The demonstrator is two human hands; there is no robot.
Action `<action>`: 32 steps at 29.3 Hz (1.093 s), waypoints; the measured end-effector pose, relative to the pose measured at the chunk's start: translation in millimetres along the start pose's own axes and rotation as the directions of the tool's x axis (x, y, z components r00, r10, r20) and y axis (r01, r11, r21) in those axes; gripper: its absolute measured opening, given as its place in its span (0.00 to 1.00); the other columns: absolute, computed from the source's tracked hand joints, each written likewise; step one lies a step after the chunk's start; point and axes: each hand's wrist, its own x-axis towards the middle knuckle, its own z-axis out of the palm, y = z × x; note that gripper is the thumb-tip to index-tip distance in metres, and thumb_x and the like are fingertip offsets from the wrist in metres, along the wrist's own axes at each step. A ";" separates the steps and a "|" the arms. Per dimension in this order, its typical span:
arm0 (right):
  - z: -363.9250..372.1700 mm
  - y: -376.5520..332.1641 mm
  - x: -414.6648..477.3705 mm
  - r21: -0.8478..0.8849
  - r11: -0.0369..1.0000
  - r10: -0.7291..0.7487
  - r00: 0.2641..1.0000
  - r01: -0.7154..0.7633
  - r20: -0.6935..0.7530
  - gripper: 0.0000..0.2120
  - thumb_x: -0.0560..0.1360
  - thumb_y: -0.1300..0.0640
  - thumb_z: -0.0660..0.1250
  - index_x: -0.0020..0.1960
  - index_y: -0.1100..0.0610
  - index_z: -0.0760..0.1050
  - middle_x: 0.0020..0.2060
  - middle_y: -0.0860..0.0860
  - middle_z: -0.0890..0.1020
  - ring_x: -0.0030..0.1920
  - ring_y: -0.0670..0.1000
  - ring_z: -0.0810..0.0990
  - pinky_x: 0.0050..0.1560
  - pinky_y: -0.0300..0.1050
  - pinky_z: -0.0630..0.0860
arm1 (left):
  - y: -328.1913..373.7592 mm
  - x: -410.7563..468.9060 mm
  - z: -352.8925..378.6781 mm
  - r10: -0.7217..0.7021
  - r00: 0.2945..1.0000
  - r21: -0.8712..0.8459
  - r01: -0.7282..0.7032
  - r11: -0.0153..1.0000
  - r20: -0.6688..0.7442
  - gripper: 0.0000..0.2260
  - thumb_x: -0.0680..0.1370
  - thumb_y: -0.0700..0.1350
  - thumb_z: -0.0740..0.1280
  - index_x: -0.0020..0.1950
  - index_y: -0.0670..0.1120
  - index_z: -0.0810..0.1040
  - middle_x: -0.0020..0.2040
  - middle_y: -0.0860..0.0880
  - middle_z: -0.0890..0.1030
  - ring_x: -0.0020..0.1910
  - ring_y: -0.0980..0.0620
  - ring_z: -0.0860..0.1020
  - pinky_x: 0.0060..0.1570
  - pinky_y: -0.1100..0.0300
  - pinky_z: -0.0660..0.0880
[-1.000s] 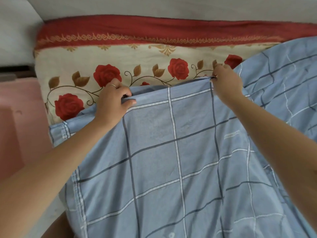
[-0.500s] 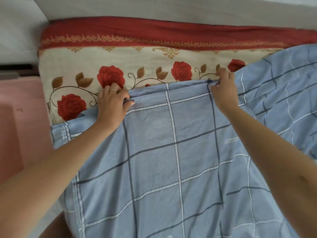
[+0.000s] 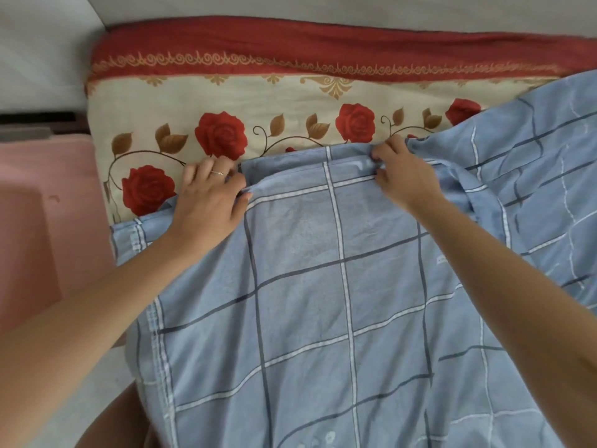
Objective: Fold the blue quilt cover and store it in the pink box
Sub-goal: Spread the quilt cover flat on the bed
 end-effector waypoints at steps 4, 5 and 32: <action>2.8 -7.2 3.6 0.181 0.982 0.051 0.999 -0.048 -0.011 0.14 0.77 0.62 0.62 0.62 0.61 0.68 0.61 0.58 0.69 0.47 0.62 0.77 0.40 0.50 0.71 | -5.3 3.3 -4.6 0.051 0.995 -0.145 -0.038 0.989 0.090 0.11 0.78 0.45 0.57 0.43 0.40 0.74 0.36 0.42 0.75 0.33 0.41 0.74 0.32 0.53 0.67; 2.4 -8.3 4.7 0.201 0.978 0.063 0.998 -0.060 -0.007 0.15 0.77 0.60 0.63 0.62 0.61 0.67 0.61 0.59 0.69 0.47 0.62 0.77 0.42 0.49 0.70 | -6.5 5.5 -4.4 0.025 0.994 -0.153 -0.008 0.988 0.111 0.12 0.79 0.46 0.57 0.44 0.39 0.74 0.35 0.42 0.76 0.30 0.41 0.75 0.28 0.55 0.65; 4.6 -22.3 40.3 0.257 0.895 0.343 0.931 -0.365 0.129 0.13 0.83 0.54 0.50 0.59 0.60 0.68 0.50 0.62 0.78 0.51 0.61 0.77 0.44 0.49 0.68 | -22.5 46.1 5.7 -0.201 0.942 -0.382 0.296 0.875 0.269 0.08 0.80 0.46 0.62 0.49 0.41 0.76 0.43 0.47 0.72 0.40 0.44 0.74 0.36 0.56 0.63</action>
